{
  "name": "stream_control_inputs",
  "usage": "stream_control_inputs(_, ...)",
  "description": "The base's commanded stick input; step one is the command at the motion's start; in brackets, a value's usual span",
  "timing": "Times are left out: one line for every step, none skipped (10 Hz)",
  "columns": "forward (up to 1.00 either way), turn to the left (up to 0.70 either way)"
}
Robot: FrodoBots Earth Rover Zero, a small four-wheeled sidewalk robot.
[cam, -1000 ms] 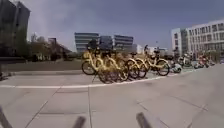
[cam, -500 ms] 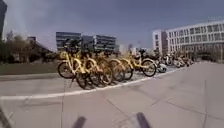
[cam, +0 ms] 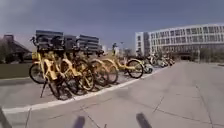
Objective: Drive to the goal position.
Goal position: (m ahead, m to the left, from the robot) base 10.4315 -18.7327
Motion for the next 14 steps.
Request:
stream_control_inputs(1.0,-0.4)
stream_control_inputs(1.0,-0.4)
stream_control_inputs(1.0,-0.4)
stream_control_inputs(1.0,-0.4)
stream_control_inputs(1.0,-0.4)
stream_control_inputs(1.0,-0.4)
stream_control_inputs(1.0,-0.4)
stream_control_inputs(1.0,-0.4)
stream_control_inputs(1.0,-0.4)
stream_control_inputs(1.0,-0.4)
stream_control_inputs(1.0,-0.4)
stream_control_inputs(1.0,-0.4)
stream_control_inputs(1.0,-0.4)
stream_control_inputs(1.0,-0.4)
